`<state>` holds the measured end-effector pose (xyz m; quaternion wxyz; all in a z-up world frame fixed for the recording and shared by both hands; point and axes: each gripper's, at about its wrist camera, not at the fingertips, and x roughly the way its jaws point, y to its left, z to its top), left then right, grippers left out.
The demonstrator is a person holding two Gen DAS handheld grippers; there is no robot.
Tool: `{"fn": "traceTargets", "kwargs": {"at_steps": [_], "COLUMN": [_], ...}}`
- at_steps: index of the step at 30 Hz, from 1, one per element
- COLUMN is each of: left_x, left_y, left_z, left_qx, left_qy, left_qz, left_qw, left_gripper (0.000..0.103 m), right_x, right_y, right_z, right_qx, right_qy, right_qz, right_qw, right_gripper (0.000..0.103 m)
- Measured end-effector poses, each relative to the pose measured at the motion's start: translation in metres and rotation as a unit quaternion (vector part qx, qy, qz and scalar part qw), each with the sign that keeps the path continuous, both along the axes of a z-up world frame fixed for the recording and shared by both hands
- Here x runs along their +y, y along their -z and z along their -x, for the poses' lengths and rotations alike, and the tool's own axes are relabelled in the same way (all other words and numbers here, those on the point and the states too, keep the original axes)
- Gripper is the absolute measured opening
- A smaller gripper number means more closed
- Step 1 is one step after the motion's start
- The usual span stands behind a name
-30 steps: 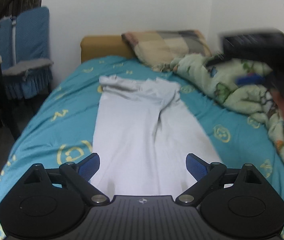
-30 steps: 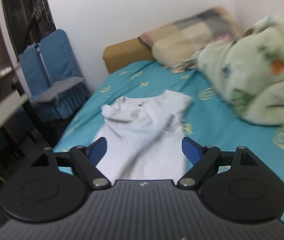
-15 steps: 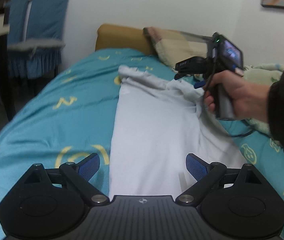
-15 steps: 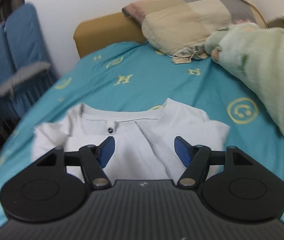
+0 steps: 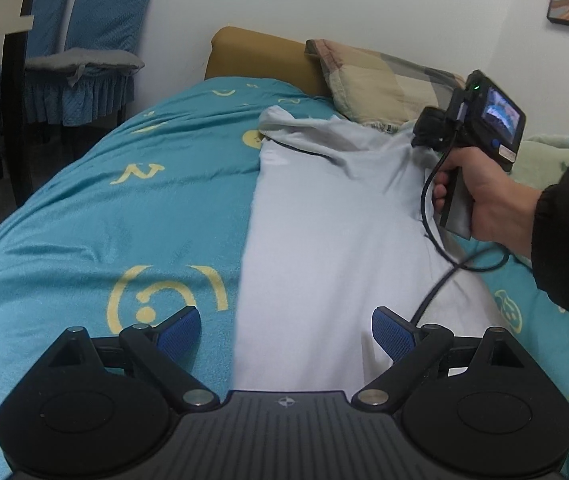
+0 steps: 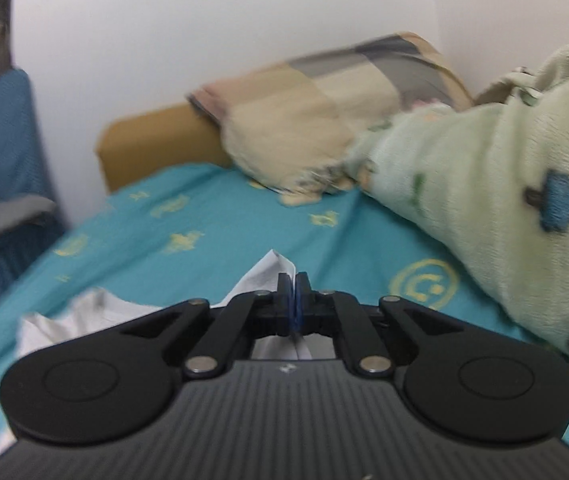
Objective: Fold clothes
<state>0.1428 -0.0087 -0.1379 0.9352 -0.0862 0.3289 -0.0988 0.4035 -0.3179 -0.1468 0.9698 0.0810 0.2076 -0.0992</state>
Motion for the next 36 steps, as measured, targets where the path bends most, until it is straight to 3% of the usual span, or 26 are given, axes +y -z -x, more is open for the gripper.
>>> {"fn": "traceTargets", "kwargs": {"at_steps": [2,4,5,6,7,8,9,16,19,24,31,33,35,36], "left_x": [-0.001,-0.002,-0.001,-0.001,-0.001,-0.001,0.000,0.002,0.002,0.002,0.023,0.034,0.044,0.048], "left_y": [0.000,-0.001,-0.001,0.000,0.000,0.001,0.002,-0.002,-0.008,-0.025,-0.037,-0.035,-0.032,-0.030], "left_z": [0.001,0.001,0.000,-0.001,-0.002,-0.003,-0.004,-0.004,0.002,0.023,0.067,0.081,0.093,0.098], "left_qx": [-0.001,-0.002,-0.002,0.000,0.002,0.005,0.007,0.020,0.024,0.033,0.116,0.147,0.178,0.190], "left_qy": [0.002,0.002,0.001,0.000,-0.002,-0.003,-0.004,-0.009,-0.009,-0.010,-0.031,-0.052,-0.061,-0.066], "left_qz": [-0.007,-0.013,-0.014,-0.015,-0.015,-0.014,-0.015,-0.007,-0.007,-0.005,0.047,0.065,0.084,0.093], "left_qw": [1.0000,0.9999,0.9999,0.9999,0.9999,0.9999,0.9999,0.9997,0.9997,0.9994,0.9917,0.9856,0.9786,0.9751], "left_gripper": [0.094,0.094,0.094,0.094,0.094,0.094,0.094,0.094,0.094,0.094,0.092,0.090,0.087,0.083], "right_x": [0.001,-0.002,-0.004,-0.004,-0.005,-0.005,-0.005,-0.012,-0.018,-0.028,-0.019,-0.017,-0.014,-0.012], "right_y": [0.008,0.008,0.006,0.003,0.000,-0.006,-0.012,-0.060,-0.069,-0.059,-0.029,-0.018,-0.007,-0.002], "right_z": [-0.004,0.002,0.007,0.015,0.022,0.035,0.048,0.183,0.264,0.359,0.421,0.422,0.423,0.423], "right_qx": [0.036,0.039,0.038,0.034,0.031,0.022,0.012,0.015,0.038,0.127,0.206,0.233,0.260,0.273], "right_qy": [-0.005,-0.009,-0.011,-0.015,-0.019,-0.024,-0.029,-0.071,-0.077,-0.077,-0.049,-0.039,-0.033,-0.034], "right_qz": [0.014,-0.004,-0.014,-0.012,-0.009,-0.008,-0.008,-0.051,-0.111,-0.248,-0.326,-0.323,-0.313,-0.308], "right_qw": [0.999,0.999,0.999,0.999,0.999,0.999,0.999,0.996,0.990,0.957,0.922,0.916,0.913,0.911], "right_gripper": [0.007,0.009,0.017,0.043,0.058,0.080,0.084,0.084,0.084,0.083,0.081,0.065,0.064,0.058]}}
